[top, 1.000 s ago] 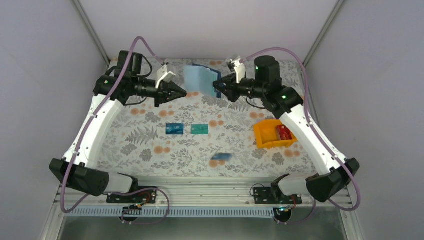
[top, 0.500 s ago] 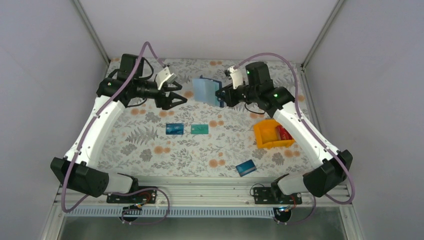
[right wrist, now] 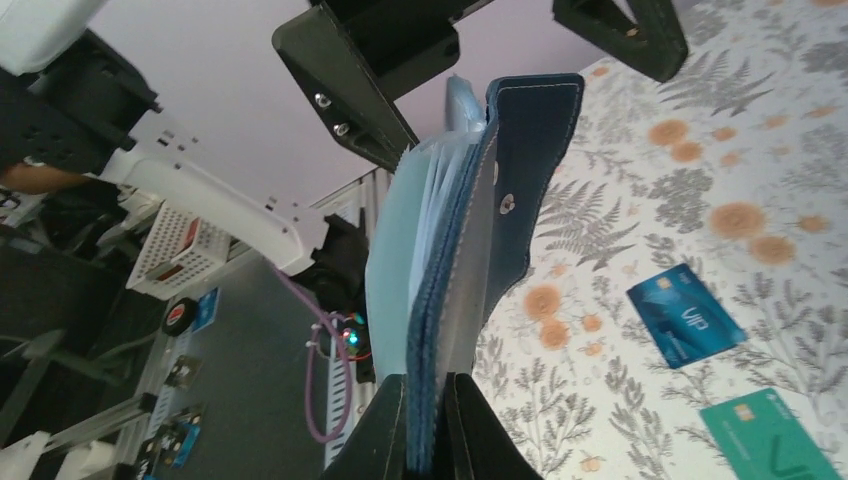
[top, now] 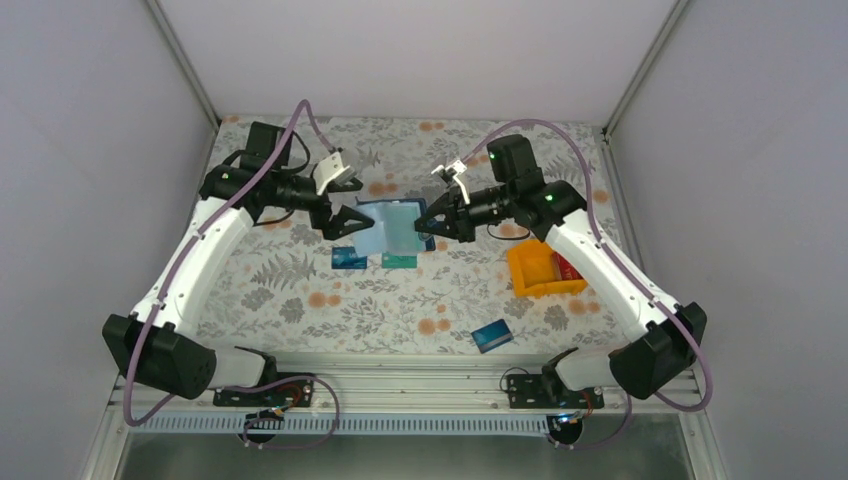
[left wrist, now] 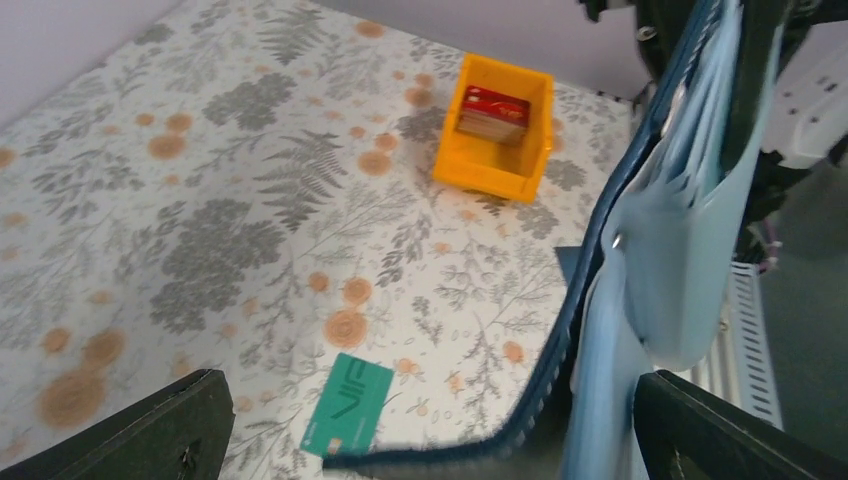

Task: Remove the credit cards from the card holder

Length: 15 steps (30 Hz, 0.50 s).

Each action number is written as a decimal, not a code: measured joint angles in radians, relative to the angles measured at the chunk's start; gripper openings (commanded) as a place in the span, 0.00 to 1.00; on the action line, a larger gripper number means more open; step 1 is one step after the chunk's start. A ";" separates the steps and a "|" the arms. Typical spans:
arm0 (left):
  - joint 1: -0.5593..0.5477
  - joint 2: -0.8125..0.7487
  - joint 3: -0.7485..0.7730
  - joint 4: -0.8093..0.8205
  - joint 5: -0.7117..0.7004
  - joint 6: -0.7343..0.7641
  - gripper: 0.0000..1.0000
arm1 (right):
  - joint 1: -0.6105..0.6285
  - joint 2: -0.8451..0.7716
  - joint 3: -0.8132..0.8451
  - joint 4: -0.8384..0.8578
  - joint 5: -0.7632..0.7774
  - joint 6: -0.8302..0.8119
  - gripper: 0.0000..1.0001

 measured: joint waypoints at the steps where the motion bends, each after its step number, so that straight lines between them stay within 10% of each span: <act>1: 0.000 0.000 -0.003 -0.007 0.020 0.013 1.00 | 0.003 -0.002 -0.006 -0.006 -0.013 -0.008 0.04; 5: -0.008 0.000 -0.020 -0.037 0.116 0.070 0.91 | 0.007 -0.006 -0.020 -0.015 -0.042 -0.025 0.04; 11: -0.032 0.000 -0.072 -0.061 0.189 0.099 0.19 | 0.007 -0.013 -0.021 -0.001 -0.059 -0.016 0.05; 15: -0.030 -0.002 -0.078 -0.073 0.225 0.106 0.02 | 0.007 -0.015 -0.021 -0.003 -0.029 -0.001 0.43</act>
